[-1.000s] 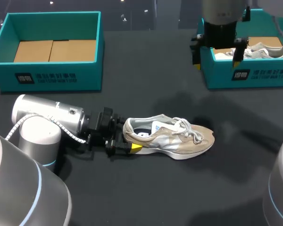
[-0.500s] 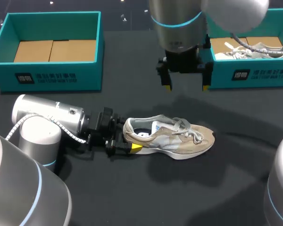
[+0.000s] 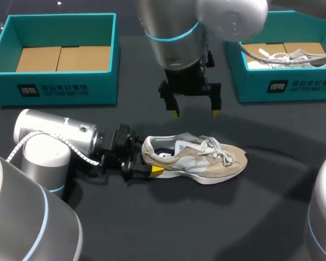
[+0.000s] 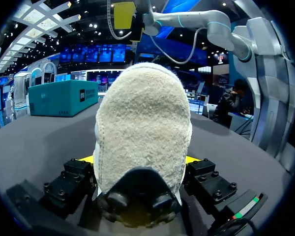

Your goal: Take the shoe out of the shoebox, open the shoe tongue, remove and reinsert the insole, then place the shoe into the shoebox

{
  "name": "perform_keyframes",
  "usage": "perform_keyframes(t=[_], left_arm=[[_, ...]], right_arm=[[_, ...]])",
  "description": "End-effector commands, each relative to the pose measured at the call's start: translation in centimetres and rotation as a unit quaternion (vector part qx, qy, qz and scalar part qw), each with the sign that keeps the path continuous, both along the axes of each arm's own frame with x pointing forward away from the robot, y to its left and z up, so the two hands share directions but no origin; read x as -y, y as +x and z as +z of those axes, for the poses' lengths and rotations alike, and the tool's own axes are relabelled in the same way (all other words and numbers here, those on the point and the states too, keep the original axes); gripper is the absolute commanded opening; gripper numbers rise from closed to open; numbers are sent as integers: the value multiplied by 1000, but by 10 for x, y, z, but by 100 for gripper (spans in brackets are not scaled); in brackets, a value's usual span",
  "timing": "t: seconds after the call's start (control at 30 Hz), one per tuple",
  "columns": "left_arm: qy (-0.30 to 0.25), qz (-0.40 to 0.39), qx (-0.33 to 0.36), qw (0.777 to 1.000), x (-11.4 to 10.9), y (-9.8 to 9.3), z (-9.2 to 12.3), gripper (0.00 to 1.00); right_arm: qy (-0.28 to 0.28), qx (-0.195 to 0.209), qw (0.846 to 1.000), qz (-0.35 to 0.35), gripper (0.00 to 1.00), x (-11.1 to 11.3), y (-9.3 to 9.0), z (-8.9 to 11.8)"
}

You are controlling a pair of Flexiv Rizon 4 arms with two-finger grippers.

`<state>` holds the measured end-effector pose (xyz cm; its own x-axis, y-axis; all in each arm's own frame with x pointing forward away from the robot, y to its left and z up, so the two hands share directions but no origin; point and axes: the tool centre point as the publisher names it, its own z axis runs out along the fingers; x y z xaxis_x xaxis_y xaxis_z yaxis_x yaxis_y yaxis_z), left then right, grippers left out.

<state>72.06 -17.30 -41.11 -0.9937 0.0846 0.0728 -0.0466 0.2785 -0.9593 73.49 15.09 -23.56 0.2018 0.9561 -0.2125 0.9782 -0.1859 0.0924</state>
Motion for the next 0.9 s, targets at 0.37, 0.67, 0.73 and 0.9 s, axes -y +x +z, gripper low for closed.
perform_keyframes(t=[0.37, 0.67, 0.73, 0.9], left_arm=[[1, 1, 0, 1000, 3, -2, -5, 0], [1, 1, 0, 1000, 3, -2, -5, 0], [1, 1, 0, 1000, 3, -2, -5, 0], [1, 1, 0, 1000, 3, -2, -5, 0]], right_arm=[[-51, 22, 998, -40, 100, -32, -32, -40], [-67, 31, 996, -45, 100, -35, -32, -59], [-78, 31, 995, -50, 100, -36, -32, -61], [-104, 30, 992, -61, 100, -38, -31, -70]])
